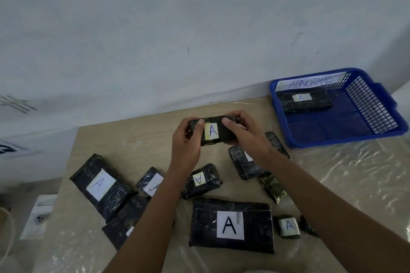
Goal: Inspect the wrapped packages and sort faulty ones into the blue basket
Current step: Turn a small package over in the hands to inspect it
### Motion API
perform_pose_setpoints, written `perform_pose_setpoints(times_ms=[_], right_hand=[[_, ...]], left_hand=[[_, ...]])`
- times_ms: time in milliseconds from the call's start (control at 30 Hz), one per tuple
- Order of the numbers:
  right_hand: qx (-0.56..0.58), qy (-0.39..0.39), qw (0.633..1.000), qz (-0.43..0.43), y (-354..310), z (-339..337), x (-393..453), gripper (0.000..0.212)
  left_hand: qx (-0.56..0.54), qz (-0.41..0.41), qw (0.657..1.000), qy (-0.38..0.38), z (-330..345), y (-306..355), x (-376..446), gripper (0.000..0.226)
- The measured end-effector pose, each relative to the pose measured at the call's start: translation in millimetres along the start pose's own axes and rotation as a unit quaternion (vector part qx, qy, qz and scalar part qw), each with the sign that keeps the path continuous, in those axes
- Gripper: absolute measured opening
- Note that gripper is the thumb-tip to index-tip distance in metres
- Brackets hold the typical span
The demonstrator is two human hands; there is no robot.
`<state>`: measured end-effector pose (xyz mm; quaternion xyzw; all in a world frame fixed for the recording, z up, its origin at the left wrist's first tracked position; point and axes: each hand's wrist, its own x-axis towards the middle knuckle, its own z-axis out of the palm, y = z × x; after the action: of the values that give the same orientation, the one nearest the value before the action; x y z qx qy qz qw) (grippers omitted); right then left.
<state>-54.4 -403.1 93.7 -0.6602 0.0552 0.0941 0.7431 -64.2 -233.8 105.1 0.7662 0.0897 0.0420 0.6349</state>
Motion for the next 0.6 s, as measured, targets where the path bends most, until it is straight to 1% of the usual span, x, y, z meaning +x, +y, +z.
perform_pose_setpoints(times_ms=[67,133,267,367,433,533,600], right_hand=[[0.017,-0.004,1.000,0.020,-5,0,-13,0.022],[0.005,0.001,1.000,0.020,-7,0,-22,0.023],[-0.065,0.044,0.997,-0.017,-6,0,-28,0.011],[-0.046,0.062,0.997,-0.022,-7,1,-33,0.010],[-0.016,0.046,0.999,-0.018,-10,1,-37,0.015],[0.040,-0.008,0.999,-0.005,-12,0,-43,0.018],[0.032,-0.011,0.999,-0.010,-13,-1,-45,0.018]], left_hand=[[0.019,0.029,0.999,0.006,-1,2,-9,0.008],[0.027,0.040,0.999,0.003,-3,6,-17,0.007],[0.021,0.012,0.999,-0.044,-8,14,-28,0.008],[0.009,-0.017,0.997,-0.070,-9,20,-34,0.016],[0.019,-0.018,0.998,-0.050,-10,23,-35,0.017],[0.014,-0.013,1.000,-0.016,-11,27,-35,0.018],[0.015,-0.016,1.000,-0.019,-12,27,-33,0.015]])
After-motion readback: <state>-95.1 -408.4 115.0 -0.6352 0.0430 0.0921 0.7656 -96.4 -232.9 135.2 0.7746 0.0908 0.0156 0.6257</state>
